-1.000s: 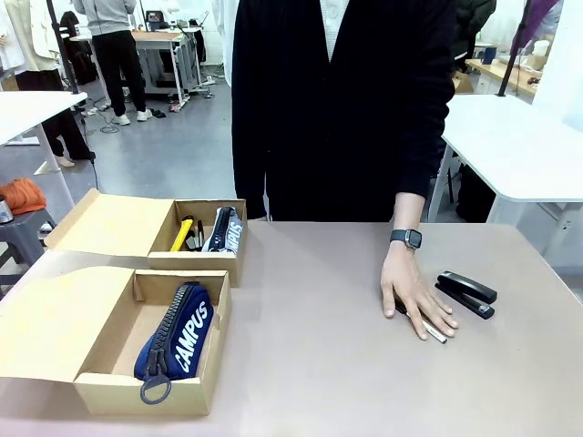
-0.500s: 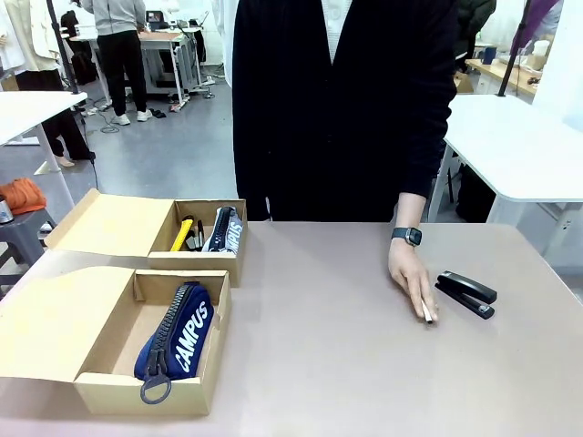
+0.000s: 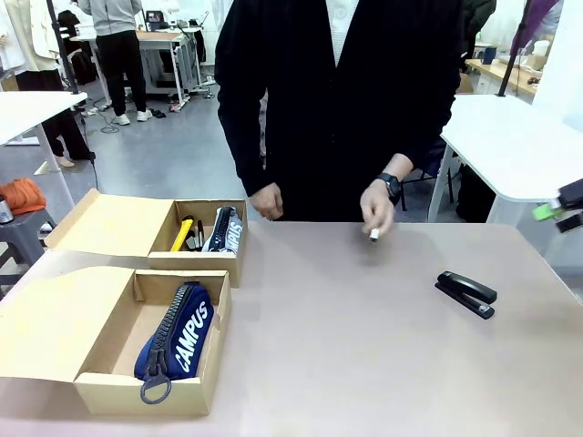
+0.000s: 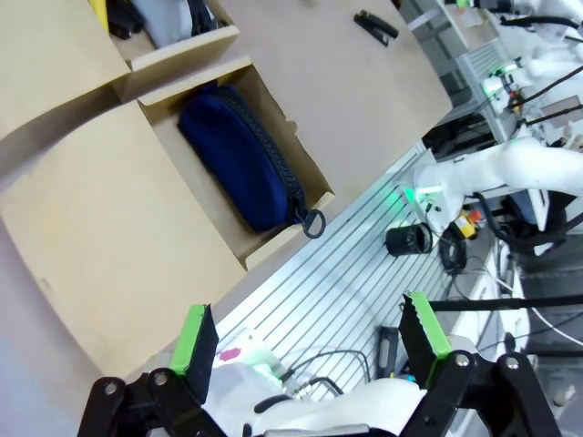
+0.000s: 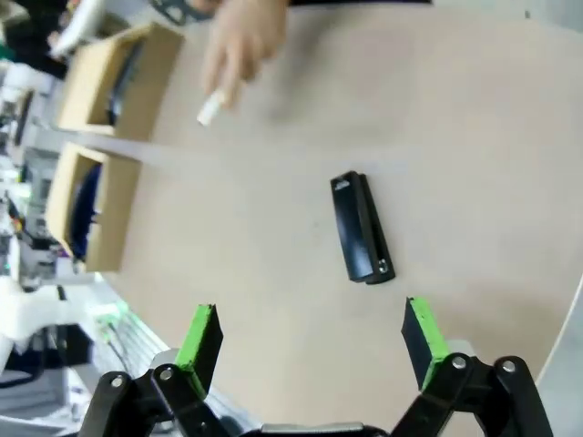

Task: Place items inside the box.
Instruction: Pick up a Pencil pouch or Stapler and place it inside the Mailer Box closest to the robot.

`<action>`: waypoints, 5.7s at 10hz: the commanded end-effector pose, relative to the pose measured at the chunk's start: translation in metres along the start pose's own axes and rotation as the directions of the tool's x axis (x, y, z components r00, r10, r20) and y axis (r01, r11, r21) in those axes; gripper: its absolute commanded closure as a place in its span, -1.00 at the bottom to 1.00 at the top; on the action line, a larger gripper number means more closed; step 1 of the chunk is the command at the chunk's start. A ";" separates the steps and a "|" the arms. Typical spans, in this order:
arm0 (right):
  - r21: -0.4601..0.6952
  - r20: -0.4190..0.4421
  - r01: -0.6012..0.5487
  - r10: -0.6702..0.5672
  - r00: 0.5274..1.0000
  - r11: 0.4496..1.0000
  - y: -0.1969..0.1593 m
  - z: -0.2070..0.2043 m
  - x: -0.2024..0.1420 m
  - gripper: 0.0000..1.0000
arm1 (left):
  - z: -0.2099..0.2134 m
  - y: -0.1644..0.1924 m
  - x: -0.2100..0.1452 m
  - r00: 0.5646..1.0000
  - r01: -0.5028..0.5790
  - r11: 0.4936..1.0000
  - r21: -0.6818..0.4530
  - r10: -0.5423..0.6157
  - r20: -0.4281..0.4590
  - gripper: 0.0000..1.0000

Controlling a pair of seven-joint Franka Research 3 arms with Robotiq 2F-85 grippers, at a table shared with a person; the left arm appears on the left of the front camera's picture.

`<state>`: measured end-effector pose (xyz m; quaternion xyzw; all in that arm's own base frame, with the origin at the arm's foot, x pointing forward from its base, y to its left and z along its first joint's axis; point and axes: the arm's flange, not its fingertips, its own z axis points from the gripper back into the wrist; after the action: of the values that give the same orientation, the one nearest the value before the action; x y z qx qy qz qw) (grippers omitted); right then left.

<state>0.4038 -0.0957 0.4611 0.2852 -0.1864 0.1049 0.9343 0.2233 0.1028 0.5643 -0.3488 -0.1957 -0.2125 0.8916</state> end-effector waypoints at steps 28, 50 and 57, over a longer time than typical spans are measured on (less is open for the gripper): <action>-0.317 -0.415 -0.275 0.128 0.901 0.908 0.025 -0.220 0.002 1.00 | -0.001 -0.001 -0.001 1.000 0.005 1.000 -0.004 -0.004 0.015 -1.00; -0.358 -0.322 0.319 -0.436 0.840 0.878 0.308 -0.143 0.018 0.27 | -0.001 -0.001 -0.001 1.000 0.005 1.000 -0.004 -0.004 0.015 -1.00; -0.311 -0.238 0.471 -0.547 0.803 0.826 0.232 -0.076 0.007 0.27 | -0.001 -0.001 -0.001 1.000 0.005 1.000 -0.004 -0.004 0.015 -1.00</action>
<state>0.3483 0.1286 0.5152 0.1905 0.0387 -0.1228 0.9732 0.2231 0.1030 0.5645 -0.3484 -0.1963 -0.2120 0.8917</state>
